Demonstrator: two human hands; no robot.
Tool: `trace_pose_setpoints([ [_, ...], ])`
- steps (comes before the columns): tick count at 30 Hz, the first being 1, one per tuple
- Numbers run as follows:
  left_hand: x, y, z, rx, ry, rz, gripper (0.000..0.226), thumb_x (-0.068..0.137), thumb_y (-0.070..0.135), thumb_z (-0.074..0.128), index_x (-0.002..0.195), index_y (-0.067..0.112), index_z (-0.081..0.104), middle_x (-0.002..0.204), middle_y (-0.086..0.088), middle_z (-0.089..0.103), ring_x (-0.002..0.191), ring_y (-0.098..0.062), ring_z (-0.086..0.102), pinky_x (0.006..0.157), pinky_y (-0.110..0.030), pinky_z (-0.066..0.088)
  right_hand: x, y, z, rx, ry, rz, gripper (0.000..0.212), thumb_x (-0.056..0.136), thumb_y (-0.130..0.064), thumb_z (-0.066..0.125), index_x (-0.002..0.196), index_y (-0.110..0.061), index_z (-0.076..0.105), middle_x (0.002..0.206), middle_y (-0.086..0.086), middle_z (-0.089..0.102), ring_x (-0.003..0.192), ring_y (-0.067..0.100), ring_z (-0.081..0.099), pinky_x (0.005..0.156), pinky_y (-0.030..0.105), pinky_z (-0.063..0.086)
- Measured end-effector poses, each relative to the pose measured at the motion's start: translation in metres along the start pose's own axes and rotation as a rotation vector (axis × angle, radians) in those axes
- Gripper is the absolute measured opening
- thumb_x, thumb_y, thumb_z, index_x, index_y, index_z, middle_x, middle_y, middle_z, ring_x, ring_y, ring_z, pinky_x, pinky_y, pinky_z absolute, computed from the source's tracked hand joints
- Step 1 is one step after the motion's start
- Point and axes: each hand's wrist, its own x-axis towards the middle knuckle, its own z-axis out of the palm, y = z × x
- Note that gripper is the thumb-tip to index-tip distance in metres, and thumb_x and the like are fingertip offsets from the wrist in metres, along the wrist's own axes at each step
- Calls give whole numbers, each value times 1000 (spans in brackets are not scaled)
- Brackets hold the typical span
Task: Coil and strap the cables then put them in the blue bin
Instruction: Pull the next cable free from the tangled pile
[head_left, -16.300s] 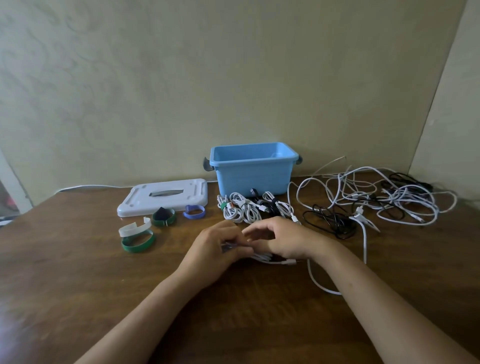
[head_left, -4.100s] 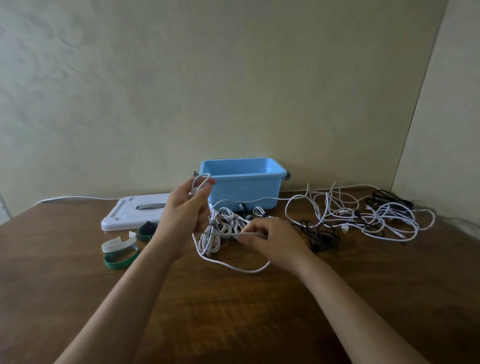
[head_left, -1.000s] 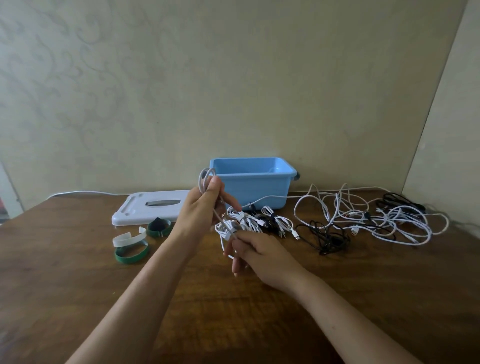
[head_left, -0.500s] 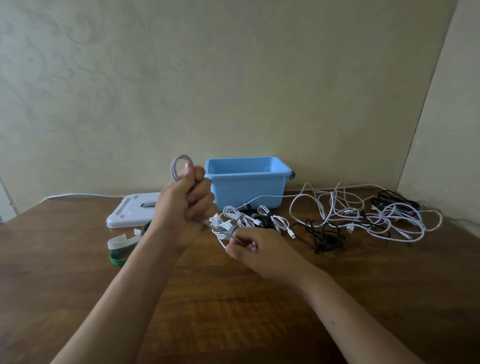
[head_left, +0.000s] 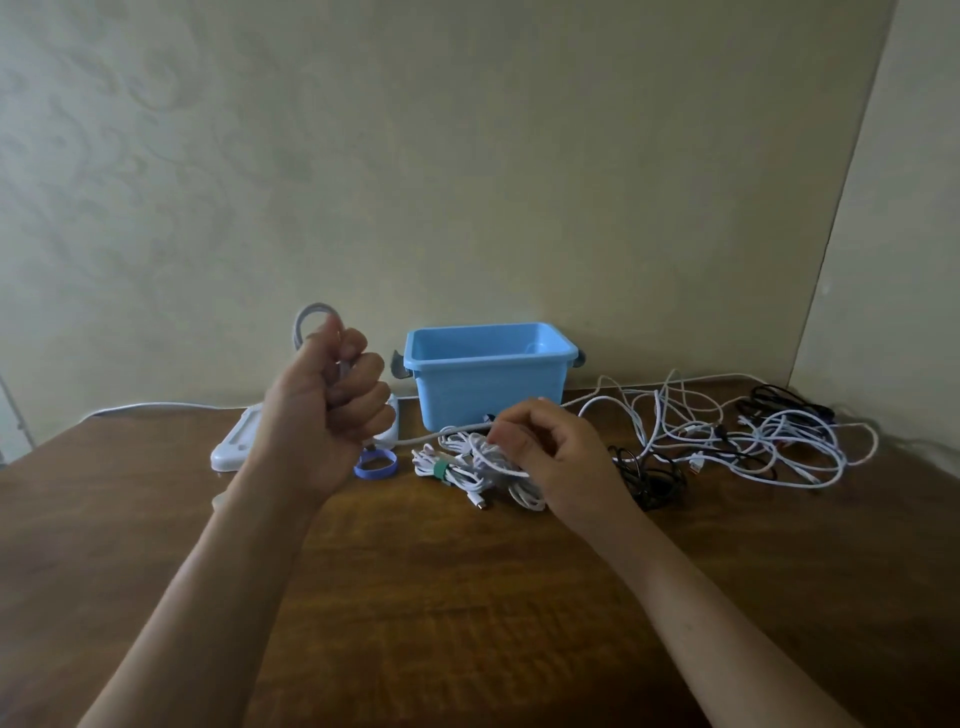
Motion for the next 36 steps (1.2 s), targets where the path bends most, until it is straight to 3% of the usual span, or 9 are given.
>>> trace_pose_setpoints([
  [6,-1,-8,4,151,-38,-120,39,101,36,41,66,20,40,51,6,19,35,-6,16,38,-18,12,1,0,-15,-246,104,-53,36,77,-64,64,78,-28,69,72,-11,62,68,2,57,62,12,41],
  [10,-1,-21,4,278,-111,-154,34,100,38,44,70,20,43,54,4,20,40,-8,15,45,-22,10,1,5,-24,-500,121,-11,54,75,-80,51,59,-28,51,53,-10,46,55,7,47,54,19,29],
  [13,-1,-29,5,421,-153,-115,33,104,32,41,80,14,53,57,1,22,43,-10,16,46,-24,11,3,10,-23,-486,122,1,58,79,-77,52,61,-22,55,54,-8,49,53,9,48,54,26,35],
  [17,-3,-41,11,624,-124,-147,36,105,32,44,107,4,67,59,2,26,46,-12,19,41,-22,18,3,14,-21,-366,134,-33,42,90,-62,59,74,-25,69,63,-15,62,64,5,60,57,20,41],
  [19,-4,-47,17,665,-111,-180,37,105,32,45,104,5,70,58,3,26,46,-11,20,42,-23,19,3,13,-20,-316,153,-61,37,92,-58,60,80,-24,71,68,-18,65,68,3,63,59,17,43],
  [23,-9,-58,25,749,-175,-213,42,103,34,49,71,18,70,55,4,32,46,-10,27,47,-25,22,2,11,-16,-290,188,-60,34,95,-53,59,86,-23,72,72,-15,68,73,2,65,62,18,47],
  [28,-9,-67,29,871,-192,-192,38,103,31,49,71,12,52,51,7,39,48,-11,31,49,-26,24,0,7,-12,-207,142,-34,34,96,-51,57,83,-22,70,67,-19,66,67,1,63,61,13,43],
  [33,-2,-64,19,664,-64,-178,35,105,34,44,75,15,47,54,7,34,45,-9,27,45,-23,23,2,1,-21,-137,54,85,38,103,-43,50,81,-17,67,44,-17,47,45,1,46,50,13,34],
  [36,1,-65,12,687,-119,-149,35,104,37,43,76,17,43,55,6,32,48,-10,25,48,-26,23,2,2,-21,-104,-20,113,37,106,-37,46,88,-15,69,44,-17,45,44,1,43,50,12,33],
])
